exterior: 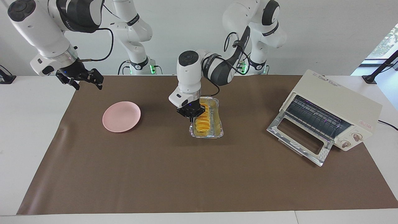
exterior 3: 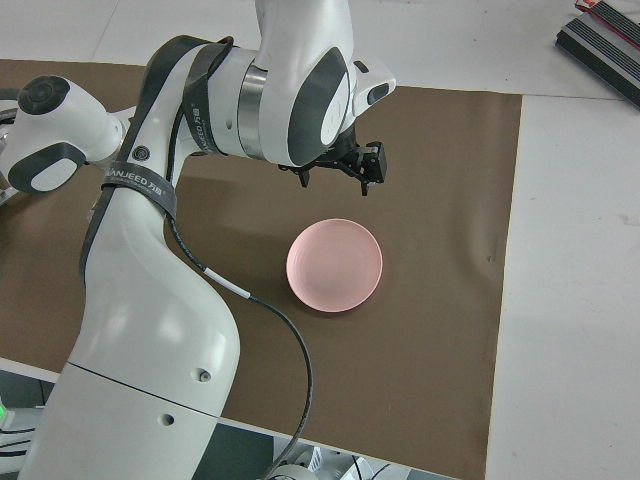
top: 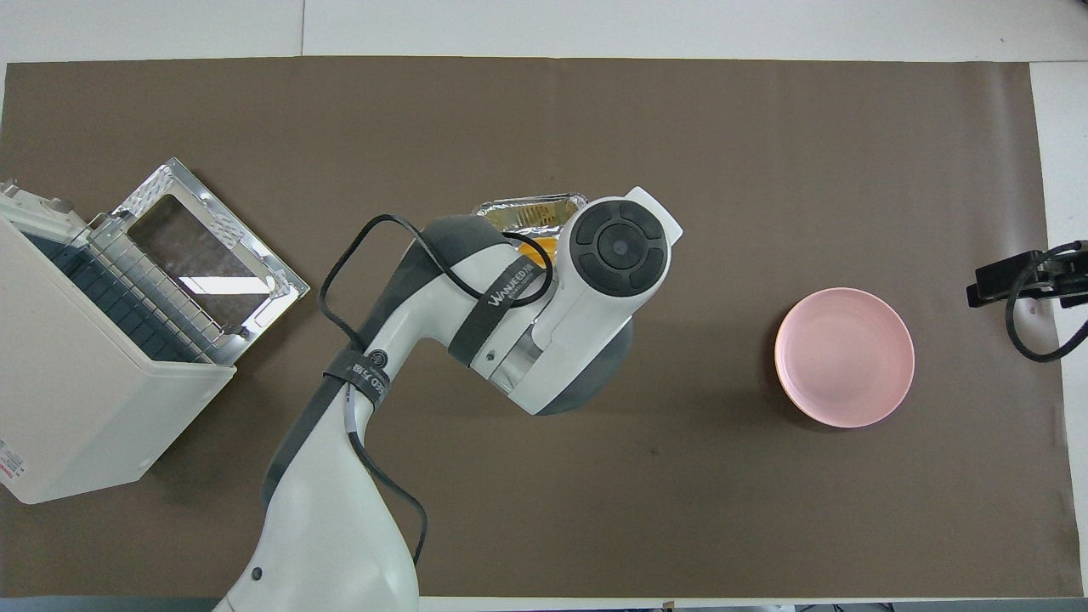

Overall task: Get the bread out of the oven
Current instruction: 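Carry the foil tray toward the pink plate and set it down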

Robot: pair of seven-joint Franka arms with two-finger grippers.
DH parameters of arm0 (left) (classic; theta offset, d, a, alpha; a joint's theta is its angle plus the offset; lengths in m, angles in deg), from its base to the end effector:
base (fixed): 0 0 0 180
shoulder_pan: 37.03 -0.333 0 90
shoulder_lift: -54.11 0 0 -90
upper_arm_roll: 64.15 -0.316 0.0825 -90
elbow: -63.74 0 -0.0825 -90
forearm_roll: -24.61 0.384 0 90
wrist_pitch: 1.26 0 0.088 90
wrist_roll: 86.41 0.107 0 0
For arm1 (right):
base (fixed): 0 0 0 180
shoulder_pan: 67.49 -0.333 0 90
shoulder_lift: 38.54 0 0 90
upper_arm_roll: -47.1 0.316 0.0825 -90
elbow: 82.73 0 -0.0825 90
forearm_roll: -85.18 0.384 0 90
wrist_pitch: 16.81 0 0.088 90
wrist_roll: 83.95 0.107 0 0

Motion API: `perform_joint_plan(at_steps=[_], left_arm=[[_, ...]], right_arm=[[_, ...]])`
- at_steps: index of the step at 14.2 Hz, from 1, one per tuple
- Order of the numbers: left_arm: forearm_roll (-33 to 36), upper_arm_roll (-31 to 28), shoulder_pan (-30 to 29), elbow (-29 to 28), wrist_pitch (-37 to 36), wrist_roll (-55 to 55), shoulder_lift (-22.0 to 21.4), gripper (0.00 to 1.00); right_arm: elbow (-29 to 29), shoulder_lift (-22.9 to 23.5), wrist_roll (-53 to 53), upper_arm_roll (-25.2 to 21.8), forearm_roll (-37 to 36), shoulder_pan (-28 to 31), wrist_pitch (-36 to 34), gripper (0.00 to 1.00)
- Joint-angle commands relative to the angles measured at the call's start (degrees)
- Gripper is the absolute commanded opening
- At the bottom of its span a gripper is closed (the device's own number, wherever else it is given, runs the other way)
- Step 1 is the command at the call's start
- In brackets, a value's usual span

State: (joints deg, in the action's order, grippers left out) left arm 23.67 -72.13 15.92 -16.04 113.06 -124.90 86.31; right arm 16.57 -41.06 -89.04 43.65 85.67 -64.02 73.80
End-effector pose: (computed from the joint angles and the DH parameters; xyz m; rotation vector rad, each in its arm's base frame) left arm 0.4928 -0.5211 0.3888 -3.1200 0.2024 -0.1146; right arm 0.5317 -0.0642 0.5730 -3.1144 0.0503 0.1653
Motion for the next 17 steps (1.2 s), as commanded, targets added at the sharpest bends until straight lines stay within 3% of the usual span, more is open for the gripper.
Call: perform_joint_plan(at_steps=[1, 5, 9, 16, 17], left_arm=[[0.59, 0.15, 1.19, 4.80, 0.03, 1.05, 4.09, 0.00], [0.50, -0.55, 5.94, 5.60, 0.46, -3.51, 8.48, 0.00], [0.24, -0.64, 7.52, 12.00, -3.49, -8.87, 12.52, 0.00], [1.46, -0.73, 9.02, 11.23, -2.09, -13.80, 12.62, 0.00], [2.25, -0.73, 9.10, 11.14, -1.82, -14.06, 12.53, 0.61]], right_arm=[[2.91, -2.04, -1.07, 0.19, -0.84, 0.49, 1.50, 1.00], [3.61, -2.22, -1.59, 0.19, -0.84, 1.54, 1.59, 1.00], [5.45, -3.01, -1.50, 0.19, -0.84, 1.63, 2.73, 1.00], [5.99, -3.28, -1.33, 0.28, -0.84, 1.37, 4.23, 1.00], [5.99, -3.28, -1.15, 0.28, -0.84, 1.28, 4.23, 1.00]])
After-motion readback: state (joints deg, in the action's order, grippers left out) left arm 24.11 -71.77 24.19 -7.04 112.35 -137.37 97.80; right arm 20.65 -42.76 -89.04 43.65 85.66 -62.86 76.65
